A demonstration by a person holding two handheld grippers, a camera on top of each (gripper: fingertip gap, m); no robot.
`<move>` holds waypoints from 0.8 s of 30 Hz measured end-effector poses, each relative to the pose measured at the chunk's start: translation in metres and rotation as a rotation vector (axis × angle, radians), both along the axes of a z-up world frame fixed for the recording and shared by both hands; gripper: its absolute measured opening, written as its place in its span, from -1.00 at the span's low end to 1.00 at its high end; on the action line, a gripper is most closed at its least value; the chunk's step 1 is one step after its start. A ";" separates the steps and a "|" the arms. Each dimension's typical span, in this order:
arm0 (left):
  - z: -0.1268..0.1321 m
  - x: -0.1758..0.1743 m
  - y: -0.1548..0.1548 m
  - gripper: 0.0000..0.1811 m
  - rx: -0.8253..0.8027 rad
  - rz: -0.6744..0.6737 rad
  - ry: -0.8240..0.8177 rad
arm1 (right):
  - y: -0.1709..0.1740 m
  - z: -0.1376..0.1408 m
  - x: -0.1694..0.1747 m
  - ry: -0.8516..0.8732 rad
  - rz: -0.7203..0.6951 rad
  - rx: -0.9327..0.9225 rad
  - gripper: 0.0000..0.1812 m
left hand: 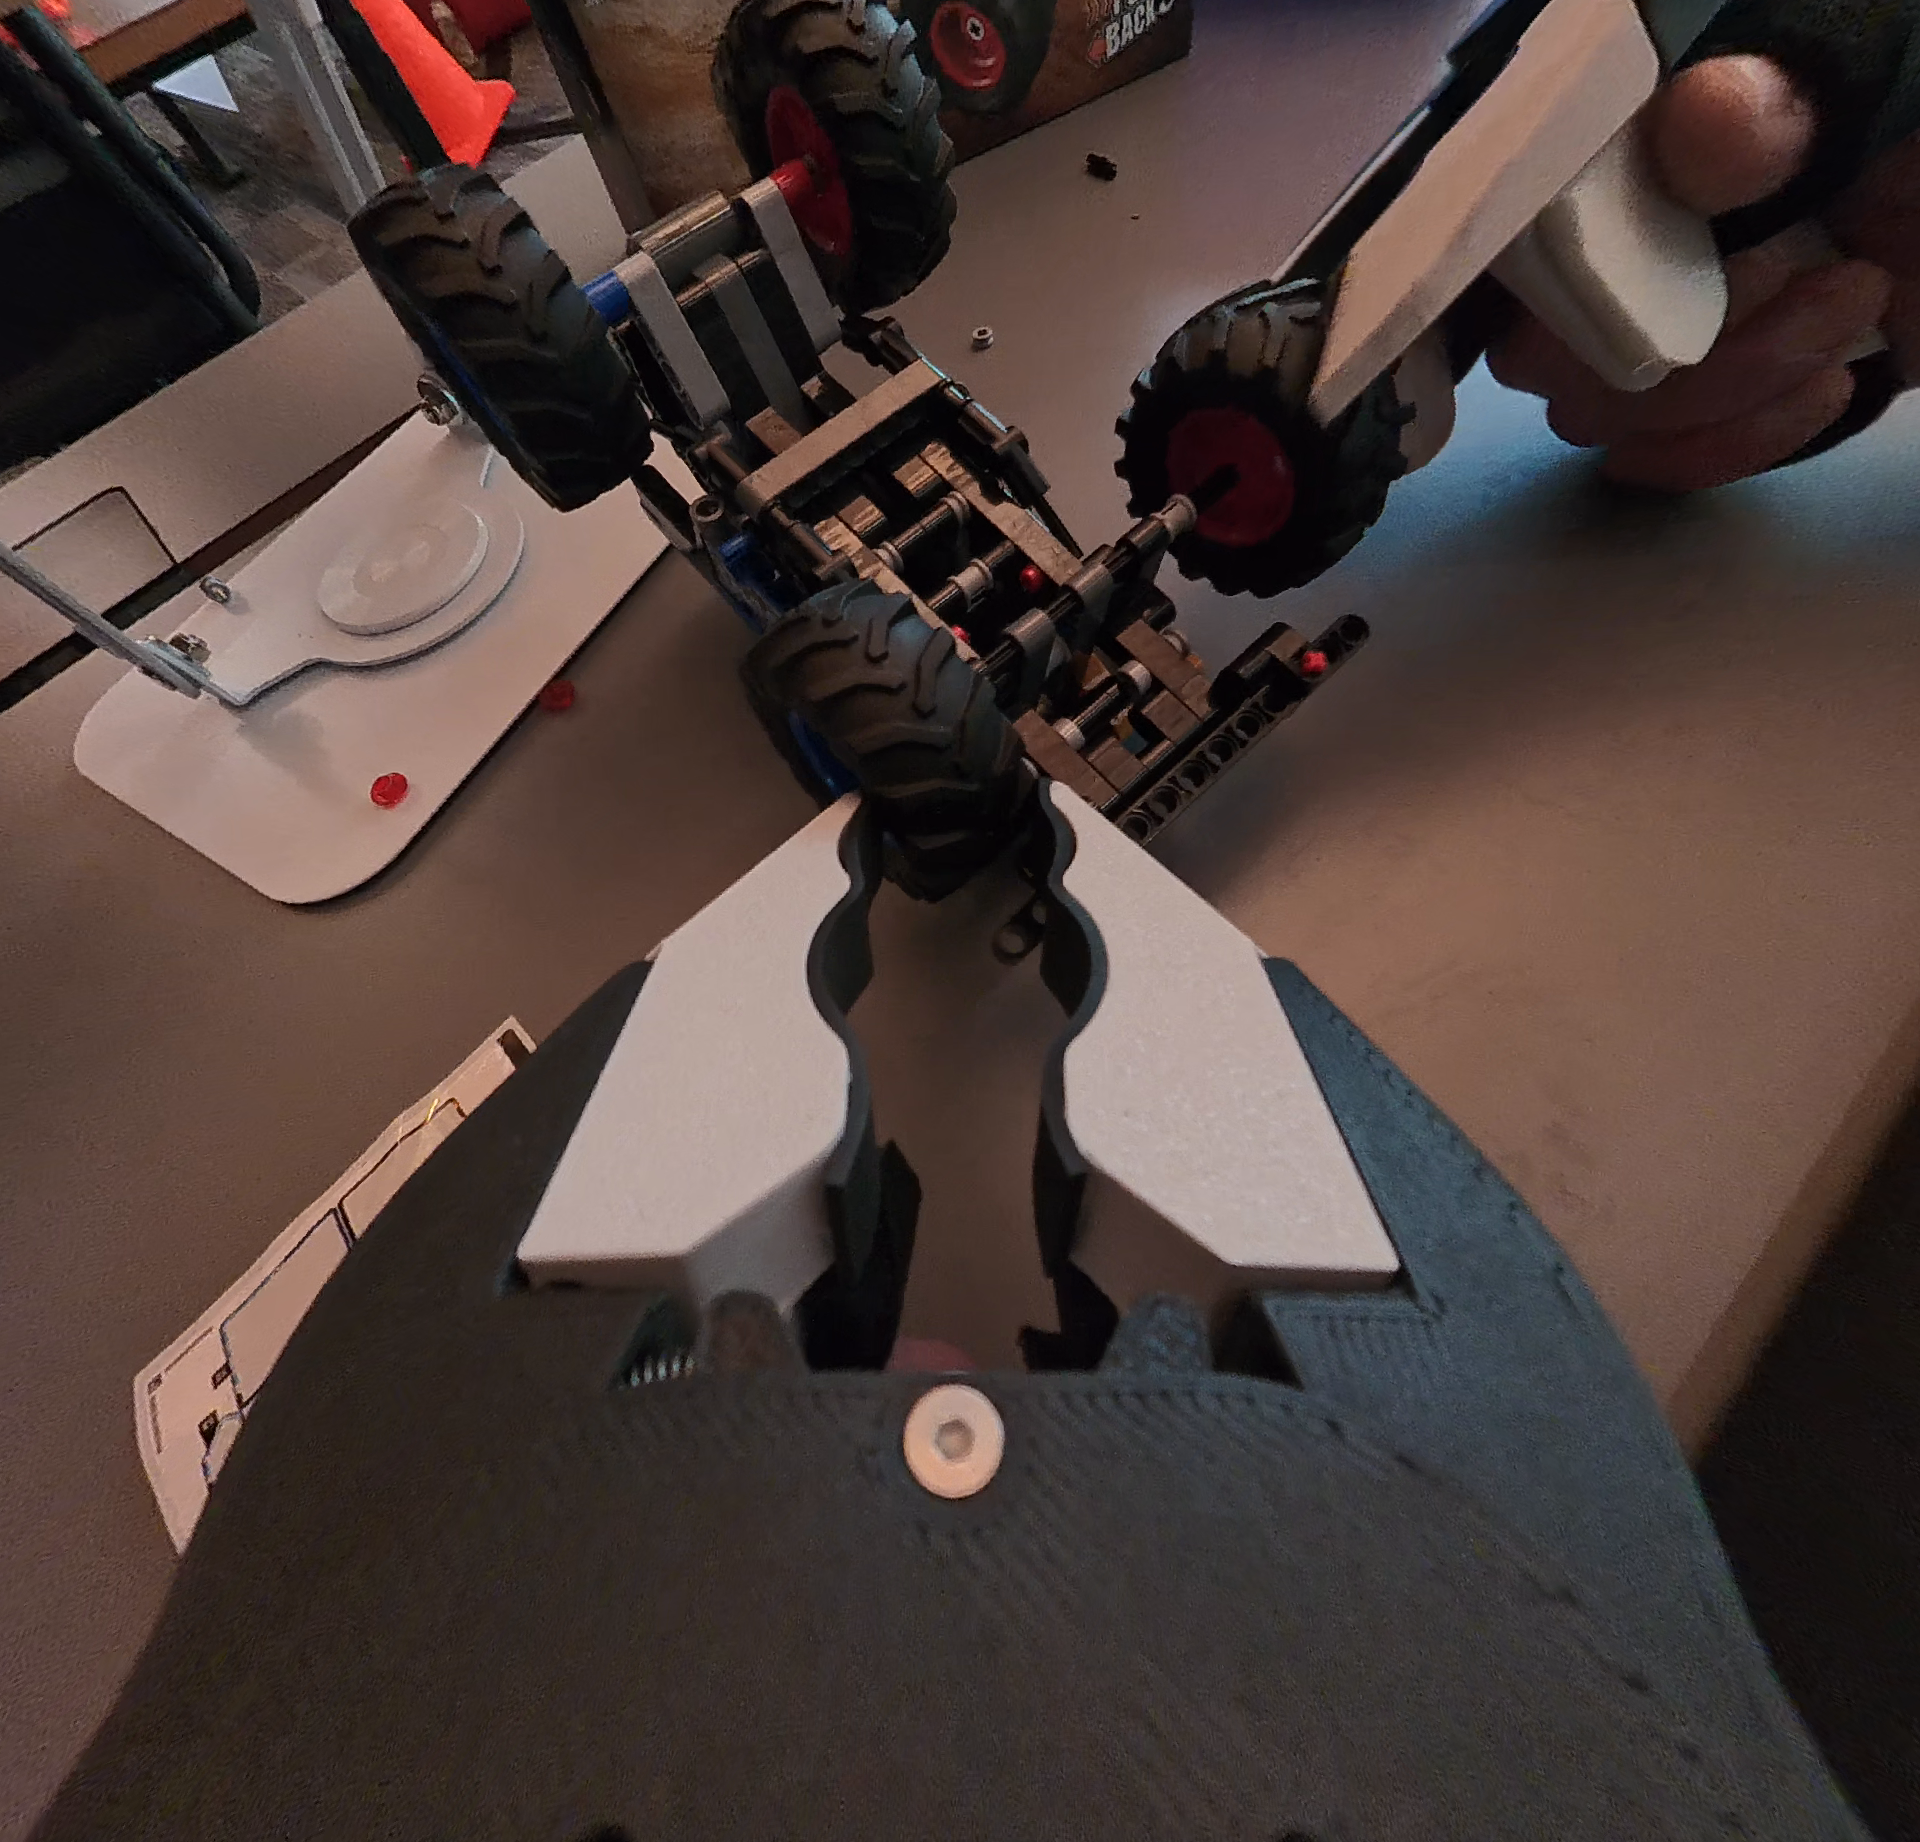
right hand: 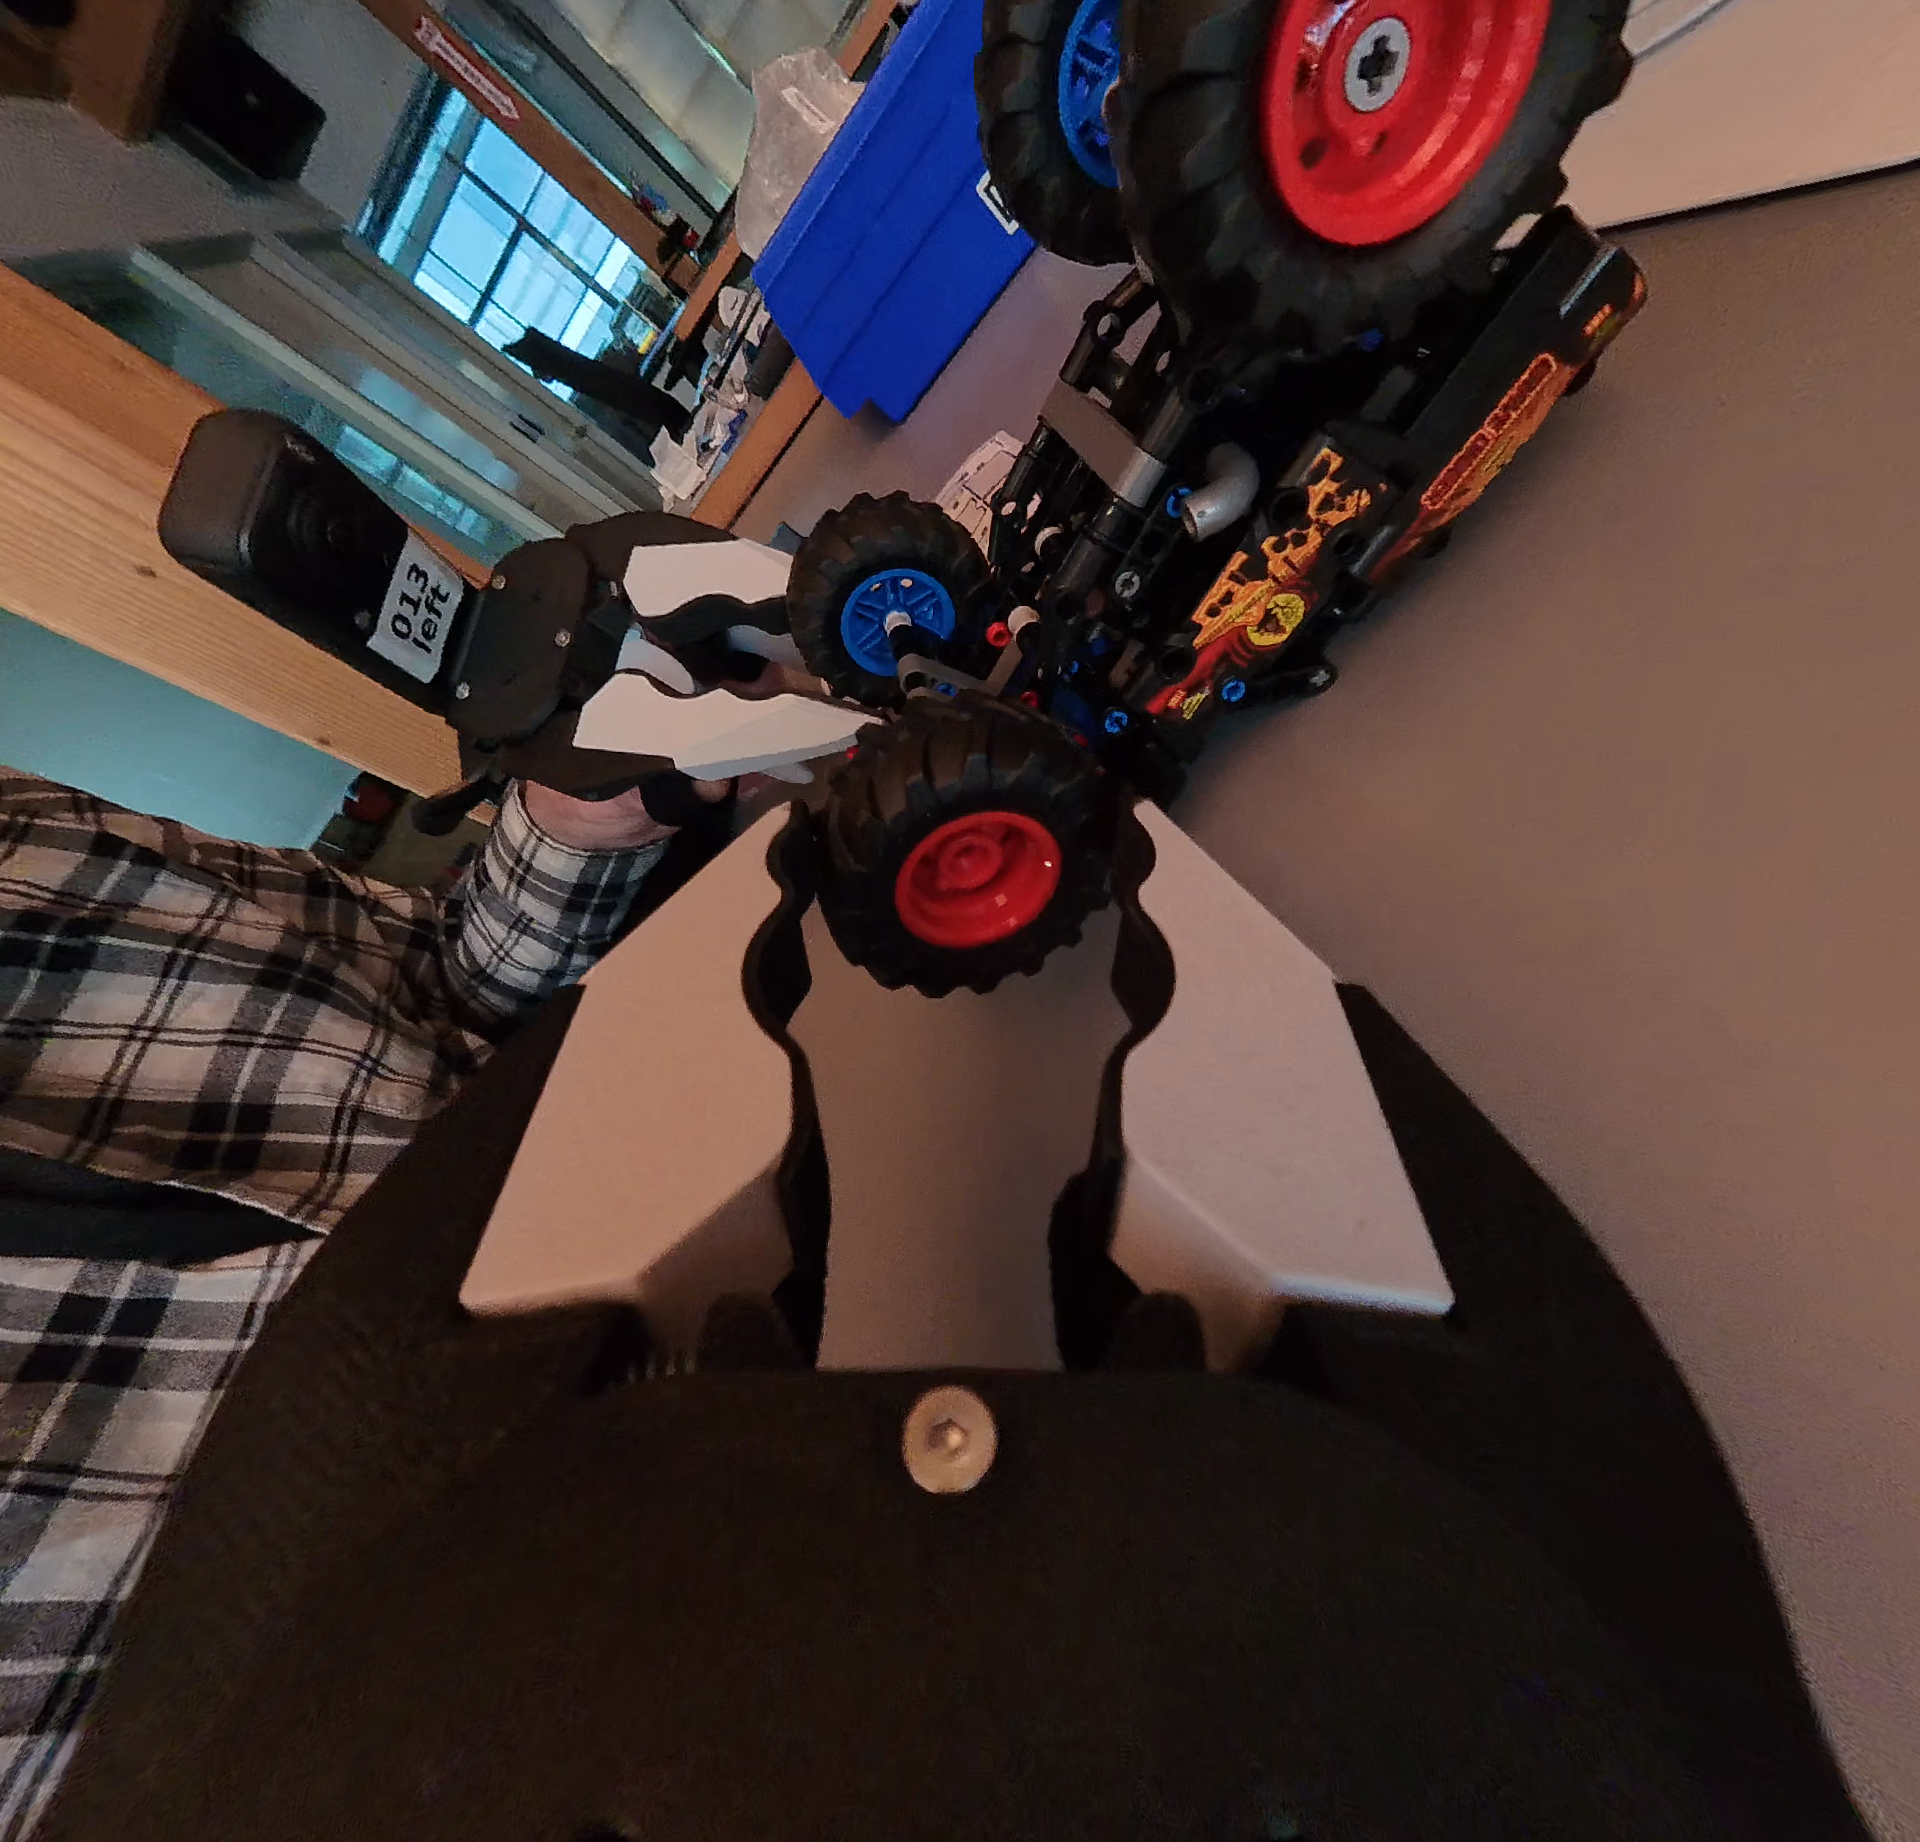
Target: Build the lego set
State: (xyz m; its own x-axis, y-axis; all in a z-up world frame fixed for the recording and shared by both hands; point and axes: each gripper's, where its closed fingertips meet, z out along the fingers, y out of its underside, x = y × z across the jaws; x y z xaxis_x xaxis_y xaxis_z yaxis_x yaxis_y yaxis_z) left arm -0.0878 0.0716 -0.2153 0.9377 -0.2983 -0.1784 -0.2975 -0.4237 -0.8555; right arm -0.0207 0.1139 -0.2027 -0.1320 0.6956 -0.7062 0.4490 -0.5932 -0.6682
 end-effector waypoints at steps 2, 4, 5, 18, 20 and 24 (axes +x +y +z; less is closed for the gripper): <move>0.000 0.001 0.000 -0.69 0.002 0.000 0.007 | 0.000 0.000 0.000 -0.003 -0.014 -0.026 -0.38; 0.000 0.001 0.000 -0.70 0.005 0.004 0.014 | 0.000 0.000 0.000 -0.008 -0.033 -0.058 -0.38; 0.000 0.001 0.000 -0.69 0.005 0.005 0.016 | 0.000 0.000 0.000 -0.008 -0.041 -0.073 -0.38; 0.000 0.000 0.000 -0.69 0.009 0.026 0.037 | 0.003 0.002 -0.003 0.023 -0.206 -0.193 -0.38; -0.001 0.000 -0.001 -0.69 0.003 0.035 0.028 | 0.002 0.002 -0.002 0.028 -0.238 -0.215 -0.38; 0.000 0.002 -0.001 -0.70 0.011 0.031 0.046 | 0.002 -0.001 0.001 0.017 -0.282 -0.243 -0.37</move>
State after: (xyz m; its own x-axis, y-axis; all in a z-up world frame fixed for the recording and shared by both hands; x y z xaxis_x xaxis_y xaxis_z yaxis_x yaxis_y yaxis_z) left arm -0.0857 0.0705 -0.2149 0.9372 -0.2672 -0.2243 -0.3234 -0.4243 -0.8458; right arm -0.0202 0.1163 -0.2036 0.0284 0.5183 -0.8547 0.2351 -0.8346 -0.4982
